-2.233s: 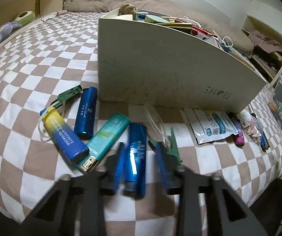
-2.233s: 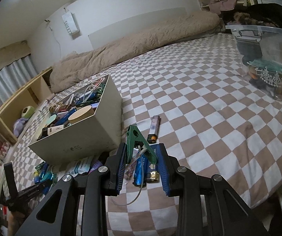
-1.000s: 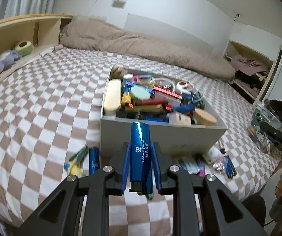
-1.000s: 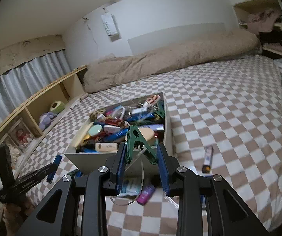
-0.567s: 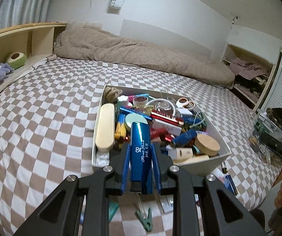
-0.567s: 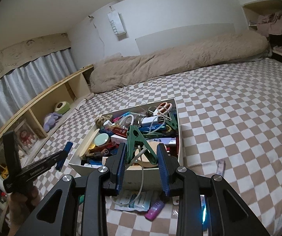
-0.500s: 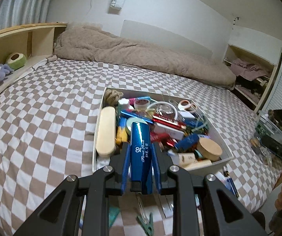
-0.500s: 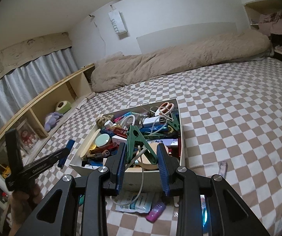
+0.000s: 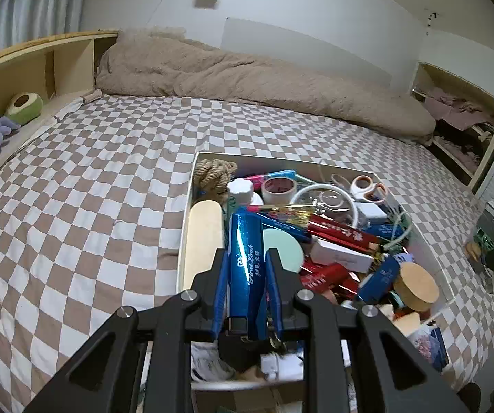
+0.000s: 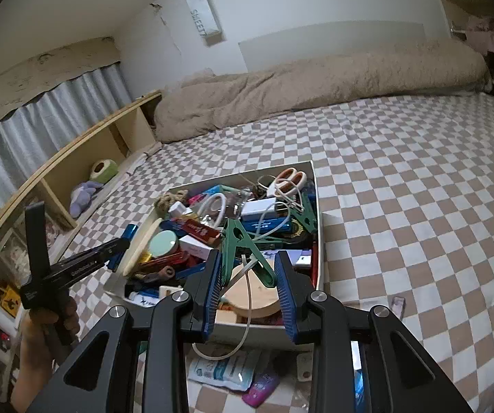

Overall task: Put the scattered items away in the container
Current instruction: 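Carry the blue lighter and green clothespin over the white box with both tools, then open both tools to drop the lighter and clothespin into the box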

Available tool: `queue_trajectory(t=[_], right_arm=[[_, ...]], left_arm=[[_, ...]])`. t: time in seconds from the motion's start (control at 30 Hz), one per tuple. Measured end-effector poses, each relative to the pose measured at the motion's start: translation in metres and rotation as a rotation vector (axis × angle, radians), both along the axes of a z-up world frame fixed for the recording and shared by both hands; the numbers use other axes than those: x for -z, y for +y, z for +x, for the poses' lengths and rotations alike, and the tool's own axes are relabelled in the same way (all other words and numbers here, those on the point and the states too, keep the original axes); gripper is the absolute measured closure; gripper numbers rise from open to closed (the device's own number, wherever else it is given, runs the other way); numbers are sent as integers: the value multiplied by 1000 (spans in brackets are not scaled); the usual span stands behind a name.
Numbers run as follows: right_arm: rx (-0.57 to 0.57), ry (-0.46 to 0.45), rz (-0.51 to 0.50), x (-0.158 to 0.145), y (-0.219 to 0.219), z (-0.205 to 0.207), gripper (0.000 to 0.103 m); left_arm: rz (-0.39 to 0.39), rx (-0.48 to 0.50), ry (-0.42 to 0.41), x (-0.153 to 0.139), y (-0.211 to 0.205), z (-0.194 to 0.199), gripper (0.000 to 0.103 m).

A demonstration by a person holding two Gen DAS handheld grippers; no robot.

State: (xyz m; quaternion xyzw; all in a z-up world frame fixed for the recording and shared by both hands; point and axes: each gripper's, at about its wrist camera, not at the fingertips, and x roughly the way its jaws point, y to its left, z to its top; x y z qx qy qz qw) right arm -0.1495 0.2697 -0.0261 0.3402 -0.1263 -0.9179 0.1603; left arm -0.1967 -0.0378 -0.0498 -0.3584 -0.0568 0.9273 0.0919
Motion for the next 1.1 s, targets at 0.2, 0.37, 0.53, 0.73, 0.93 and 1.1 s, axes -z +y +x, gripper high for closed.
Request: queue_trajectory(t=[0.2,0.37,0.53,0.73,0.93,1.1], right_arm=[[-6,-27,1,4,5,-17,71],[-23,-48,6,5,2,-28,71],[-51,-74,50,12,-8,-42,71],[-109,-108,139,24,-20,-57,71],[-134,-145,219,40,-25,-71,71],[-220,-161,294,50,-33,-76,71]], left_arm=[[-14,2,-17,7,-2,-11,81],[-8,10,-25,9,1,-14,81],[-12,22,-28,8,4,-15,81],[-6,10,-7,1,2,-10,49],[-18,35,19,-6,5,-1,48],[-16,51,24,-8,7,5,48]])
